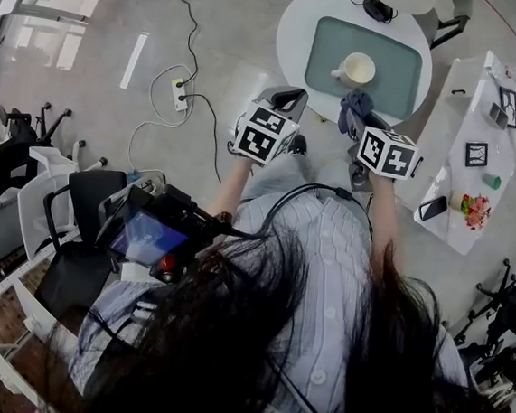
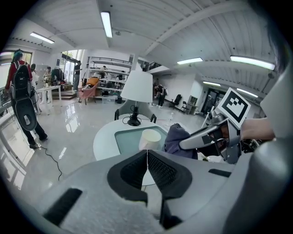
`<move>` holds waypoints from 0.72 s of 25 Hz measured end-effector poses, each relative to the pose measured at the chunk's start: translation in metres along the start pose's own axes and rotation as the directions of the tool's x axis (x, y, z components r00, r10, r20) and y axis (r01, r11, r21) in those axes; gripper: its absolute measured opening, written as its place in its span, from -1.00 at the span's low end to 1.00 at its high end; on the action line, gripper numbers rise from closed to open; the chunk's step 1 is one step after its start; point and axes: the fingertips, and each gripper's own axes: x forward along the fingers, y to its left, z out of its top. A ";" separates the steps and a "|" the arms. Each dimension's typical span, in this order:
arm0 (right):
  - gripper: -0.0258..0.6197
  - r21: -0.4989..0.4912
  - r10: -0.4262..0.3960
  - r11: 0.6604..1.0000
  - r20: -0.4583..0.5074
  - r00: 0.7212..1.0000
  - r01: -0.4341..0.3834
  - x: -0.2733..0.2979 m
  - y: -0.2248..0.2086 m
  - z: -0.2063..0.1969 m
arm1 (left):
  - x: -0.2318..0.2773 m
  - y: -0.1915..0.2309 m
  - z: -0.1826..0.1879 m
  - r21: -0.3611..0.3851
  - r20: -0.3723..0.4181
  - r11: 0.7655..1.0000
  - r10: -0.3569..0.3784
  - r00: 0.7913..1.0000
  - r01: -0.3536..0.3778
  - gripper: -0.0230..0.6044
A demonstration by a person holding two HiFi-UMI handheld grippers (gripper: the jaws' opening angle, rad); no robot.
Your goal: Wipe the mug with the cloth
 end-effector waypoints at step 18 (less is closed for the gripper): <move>-0.62 -0.078 0.071 0.993 -0.187 0.980 -0.087 0.076 -0.004 -0.017 | 0.020 0.002 -0.010 -0.012 -0.067 0.999 0.034 0.997 -0.035 -0.87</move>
